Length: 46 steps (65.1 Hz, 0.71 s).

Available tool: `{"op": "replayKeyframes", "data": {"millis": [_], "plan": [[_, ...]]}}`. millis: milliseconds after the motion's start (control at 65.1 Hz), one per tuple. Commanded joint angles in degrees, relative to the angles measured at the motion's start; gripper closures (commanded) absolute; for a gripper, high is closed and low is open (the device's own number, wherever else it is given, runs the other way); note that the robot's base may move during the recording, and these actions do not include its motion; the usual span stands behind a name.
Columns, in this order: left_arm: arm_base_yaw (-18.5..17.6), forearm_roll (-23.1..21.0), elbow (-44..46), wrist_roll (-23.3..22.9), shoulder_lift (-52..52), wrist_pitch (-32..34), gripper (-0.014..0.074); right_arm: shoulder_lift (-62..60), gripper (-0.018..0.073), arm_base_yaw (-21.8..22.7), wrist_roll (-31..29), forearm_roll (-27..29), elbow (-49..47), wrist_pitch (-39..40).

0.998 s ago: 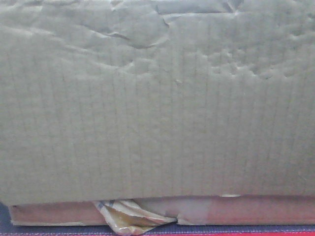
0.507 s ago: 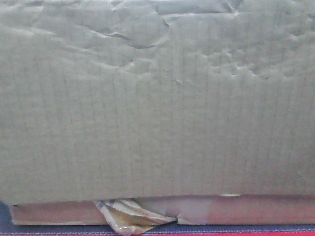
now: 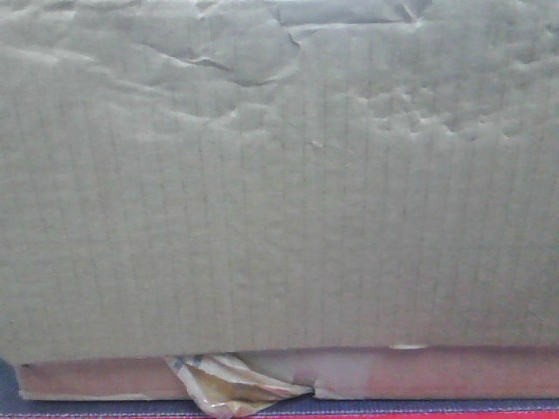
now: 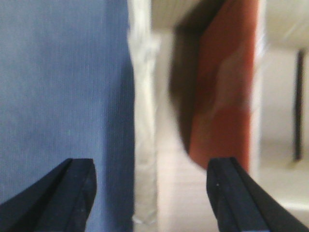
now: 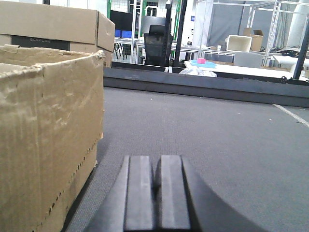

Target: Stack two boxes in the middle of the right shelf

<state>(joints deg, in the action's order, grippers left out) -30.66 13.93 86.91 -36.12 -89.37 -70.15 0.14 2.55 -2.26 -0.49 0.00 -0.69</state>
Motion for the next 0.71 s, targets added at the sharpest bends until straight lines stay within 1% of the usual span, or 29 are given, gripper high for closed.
{"op": "replayKeyframes", "data": {"millis": [0,77,169,230,415,614,691], "plan": [[0.1,-0.1,-1.8,0.0,0.4,0.2,0.0207,-0.1,0.0721,0.3,-0.3,0.5,0.0,1.2],[0.1,-0.1,-2.3,0.0,0.4,0.2,0.0223,-0.1,0.0721,0.3,-0.3,0.5,0.0,1.2],[0.1,0.0,-2.3,0.0,0.4,0.2,0.0302,-0.1,0.0721,0.3,-0.3,0.5,0.0,1.2],[0.1,0.0,-2.3,0.0,0.4,0.2,0.0386,-0.1,0.0721,0.3,-0.3,0.5,0.0,1.2],[0.1,-0.2,-2.3,0.0,0.4,0.2,0.0710,-0.1,0.0721,0.3,-0.3,0.5,0.0,1.2],[0.1,-0.2,-2.3,0.0,0.4,0.2,0.0707,-0.1,0.0721,0.3,-0.3,0.5,0.0,1.7],[0.1,-0.1,-2.2,0.0,0.4,0.2,0.0707,-0.1,0.0721,0.3,-0.3,0.5,0.0,5.7]]}}
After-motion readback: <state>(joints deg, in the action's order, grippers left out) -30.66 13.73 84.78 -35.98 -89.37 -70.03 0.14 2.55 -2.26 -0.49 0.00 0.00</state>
